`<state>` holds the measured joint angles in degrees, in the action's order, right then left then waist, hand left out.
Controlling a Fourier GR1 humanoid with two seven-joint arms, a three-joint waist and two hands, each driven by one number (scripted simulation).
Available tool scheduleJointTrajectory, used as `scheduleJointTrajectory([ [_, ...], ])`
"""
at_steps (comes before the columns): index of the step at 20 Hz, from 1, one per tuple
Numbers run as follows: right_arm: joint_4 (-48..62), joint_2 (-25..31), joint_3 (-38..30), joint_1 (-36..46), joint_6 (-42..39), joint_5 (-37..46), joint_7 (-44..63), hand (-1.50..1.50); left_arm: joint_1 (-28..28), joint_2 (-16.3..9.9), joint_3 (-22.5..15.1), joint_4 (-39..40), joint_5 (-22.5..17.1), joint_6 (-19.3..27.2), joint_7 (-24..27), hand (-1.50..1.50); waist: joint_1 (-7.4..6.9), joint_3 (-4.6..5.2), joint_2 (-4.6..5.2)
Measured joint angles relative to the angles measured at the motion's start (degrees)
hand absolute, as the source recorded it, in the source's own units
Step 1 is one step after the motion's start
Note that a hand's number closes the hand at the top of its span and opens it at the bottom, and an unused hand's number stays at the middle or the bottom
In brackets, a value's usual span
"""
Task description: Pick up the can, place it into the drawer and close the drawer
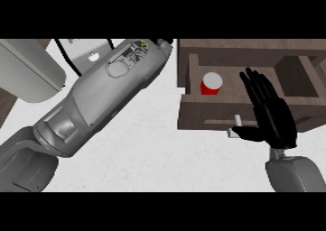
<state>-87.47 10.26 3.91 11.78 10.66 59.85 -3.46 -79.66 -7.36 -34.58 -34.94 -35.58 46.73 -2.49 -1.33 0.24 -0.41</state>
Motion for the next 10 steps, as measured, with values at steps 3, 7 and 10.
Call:
scheduleJointTrajectory([
  [3,5.6,-0.6,-1.1,2.8,4.0,2.0,-0.9,-1.5,1.4,-2.7,-0.1,-3.7,0.9,-0.2,-2.3,-1.5,-0.31,0.43,-0.41],
  [7,12.4,-0.3,-2.7,6.3,8.4,3.3,-3.1,-1.5,4.1,-6.5,-0.6,-8.7,2.0,-0.7,-4.8,-1.5,-1.09,0.82,-0.75],
  [10,17.5,-0.1,-4.0,9.5,11.1,4.7,-3.6,-1.5,5.5,-9.2,-0.8,-12.6,2.2,-1.5,-7.3,-1.5,-1.59,0.96,-0.87],
])
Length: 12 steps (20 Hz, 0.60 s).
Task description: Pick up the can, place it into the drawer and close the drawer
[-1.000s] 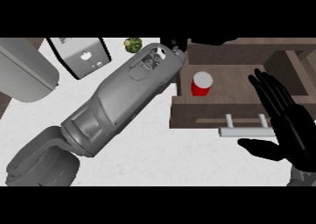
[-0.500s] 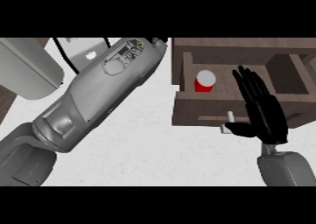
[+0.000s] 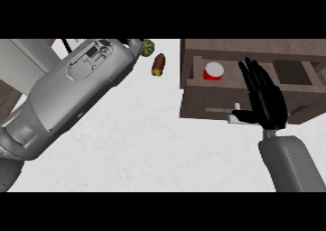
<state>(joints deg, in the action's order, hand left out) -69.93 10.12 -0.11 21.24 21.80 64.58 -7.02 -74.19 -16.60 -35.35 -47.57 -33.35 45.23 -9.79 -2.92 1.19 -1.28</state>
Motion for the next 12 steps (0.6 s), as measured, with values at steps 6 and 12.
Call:
scheduleJointTrajectory([
  [6,10.9,0.3,-2.5,7.3,5.6,3.3,0.4,-1.5,3.4,-3.7,-0.5,-6.5,1.0,0.1,-3.6,-1.5,-0.55,-0.01,0.2],
  [12,21.6,-0.1,-5.8,14.5,12.8,4.4,0.2,-1.5,7.5,-6.7,-0.9,-12.6,2.2,0.6,-5.8,-1.5,-0.66,-0.32,0.52],
])
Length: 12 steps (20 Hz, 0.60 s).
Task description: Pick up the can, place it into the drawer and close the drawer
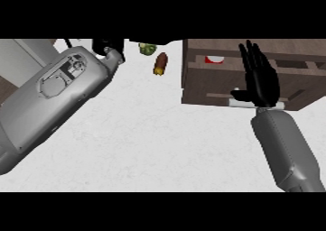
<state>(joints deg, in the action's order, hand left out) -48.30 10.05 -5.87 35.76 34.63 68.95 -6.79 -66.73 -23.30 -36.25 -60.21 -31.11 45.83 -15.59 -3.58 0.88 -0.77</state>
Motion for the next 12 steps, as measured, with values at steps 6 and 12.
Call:
scheduleJointTrajectory([
  [6,6.9,-0.9,-2.0,4.4,7.1,1.1,1.6,-1.5,4.3,-2.6,0.2,-4.7,0.8,-0.7,-0.5,-1.5,0.19,-0.3,-0.08],
  [12,17.6,0.2,-4.3,13.4,7.2,1.0,1.8,-1.5,9.1,-3.9,0.4,-8.2,1.7,-1.4,0.7,-1.5,-1.05,-0.76,1.41],
])
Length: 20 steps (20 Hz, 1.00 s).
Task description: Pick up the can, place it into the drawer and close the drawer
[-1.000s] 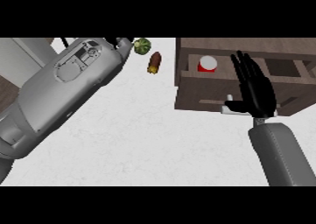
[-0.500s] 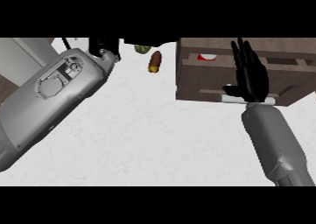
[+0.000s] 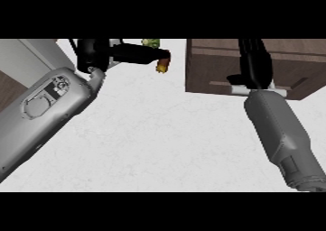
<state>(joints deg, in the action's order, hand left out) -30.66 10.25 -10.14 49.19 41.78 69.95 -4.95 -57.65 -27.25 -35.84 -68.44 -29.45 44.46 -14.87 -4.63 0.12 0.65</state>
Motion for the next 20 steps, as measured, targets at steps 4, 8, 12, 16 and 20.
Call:
scheduleJointTrajectory([
  [4,4.6,0.3,-1.2,3.3,2.1,-0.1,0.9,-1.5,2.4,-1.3,0.1,-3.3,0.5,-0.1,-0.6,-1.5,0.03,-0.11,-0.16],
  [8,9.2,1.5,-2.0,7.6,0.8,0.1,0.5,-1.5,5.3,-2.0,0.1,-5.7,1.2,-0.2,0.0,-1.5,-0.26,-0.14,0.34],
  [12,12.6,2.4,-2.8,10.3,-0.1,-0.1,0.1,-1.5,7.4,-2.8,0.6,-7.6,1.5,-0.7,0.5,-1.5,-0.33,-0.24,0.73],
  [16,14.6,2.6,-4.2,11.7,-1.3,-1.7,-3.1,-1.5,9.2,-3.0,0.8,-9.3,1.9,-0.7,0.8,-1.5,-0.07,-0.3,0.85],
  [20,14.3,2.0,-7.2,12.0,-1.8,-5.5,-8.9,-1.5,10.3,-3.6,1.5,-9.9,2.1,-1.2,1.4,-1.5,0.53,-0.32,0.98],
])
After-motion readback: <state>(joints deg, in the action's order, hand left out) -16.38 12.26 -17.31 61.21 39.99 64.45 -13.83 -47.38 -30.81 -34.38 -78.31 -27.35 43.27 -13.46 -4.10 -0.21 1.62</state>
